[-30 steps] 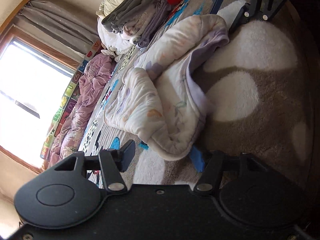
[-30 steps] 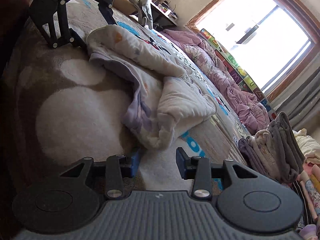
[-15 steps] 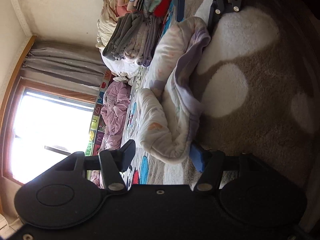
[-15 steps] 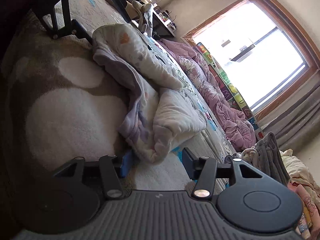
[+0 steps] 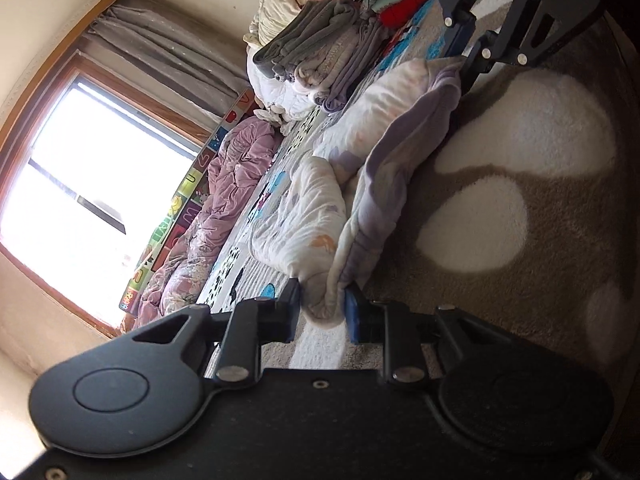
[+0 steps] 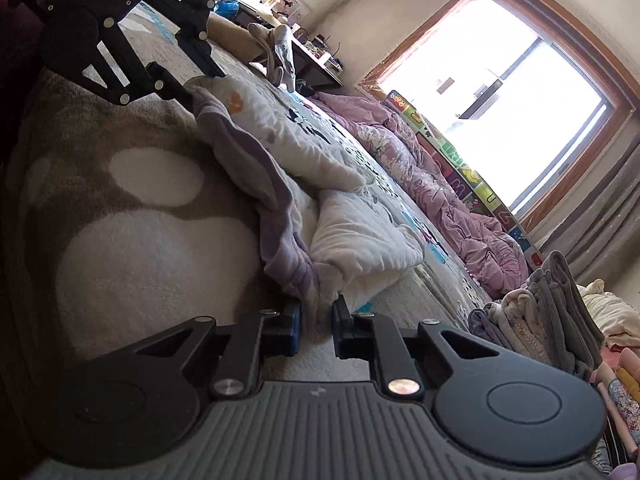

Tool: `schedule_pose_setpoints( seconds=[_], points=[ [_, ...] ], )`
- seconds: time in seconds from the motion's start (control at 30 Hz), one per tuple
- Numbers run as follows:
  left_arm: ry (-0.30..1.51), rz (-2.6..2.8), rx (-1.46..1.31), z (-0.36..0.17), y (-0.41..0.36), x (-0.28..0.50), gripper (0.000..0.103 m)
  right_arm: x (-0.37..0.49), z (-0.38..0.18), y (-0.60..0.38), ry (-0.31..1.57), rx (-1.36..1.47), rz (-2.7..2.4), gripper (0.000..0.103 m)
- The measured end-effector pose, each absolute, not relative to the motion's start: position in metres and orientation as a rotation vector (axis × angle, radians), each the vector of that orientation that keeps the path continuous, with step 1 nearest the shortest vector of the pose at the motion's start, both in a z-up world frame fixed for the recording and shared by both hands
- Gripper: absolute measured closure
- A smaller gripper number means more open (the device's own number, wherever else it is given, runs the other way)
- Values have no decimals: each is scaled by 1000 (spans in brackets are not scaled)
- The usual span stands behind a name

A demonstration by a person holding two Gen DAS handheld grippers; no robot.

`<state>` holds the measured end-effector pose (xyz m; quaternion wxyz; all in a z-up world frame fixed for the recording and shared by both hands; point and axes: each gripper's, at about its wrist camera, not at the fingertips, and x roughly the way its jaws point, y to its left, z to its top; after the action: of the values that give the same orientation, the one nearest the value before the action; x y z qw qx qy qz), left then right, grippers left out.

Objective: Fold clothes

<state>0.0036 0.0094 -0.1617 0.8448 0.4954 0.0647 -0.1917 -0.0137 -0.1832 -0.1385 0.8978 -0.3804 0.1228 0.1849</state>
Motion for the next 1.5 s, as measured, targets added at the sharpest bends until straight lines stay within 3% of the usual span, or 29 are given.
schedule_pose_setpoints(
  seconds=[0.3, 0.53, 0.77, 1.17, 1.5],
  points=[
    [204, -485, 870, -107, 21, -43, 85, -58, -77, -198, 269, -741, 456, 87],
    [251, -572, 527, -43, 35, -8, 83, -40, -17, -222, 213, -502, 454, 87],
    [293, -609, 131, -19, 55, 72, 83, 35, 11, -252, 232, -165, 477, 86],
    [466, -637, -292, -31, 70, 228, 84, 210, -16, -302, 475, 386, 525, 86],
    [577, -650, -389, -77, 75, 304, 86, 294, -74, -320, 587, 566, 523, 87]
  ],
)
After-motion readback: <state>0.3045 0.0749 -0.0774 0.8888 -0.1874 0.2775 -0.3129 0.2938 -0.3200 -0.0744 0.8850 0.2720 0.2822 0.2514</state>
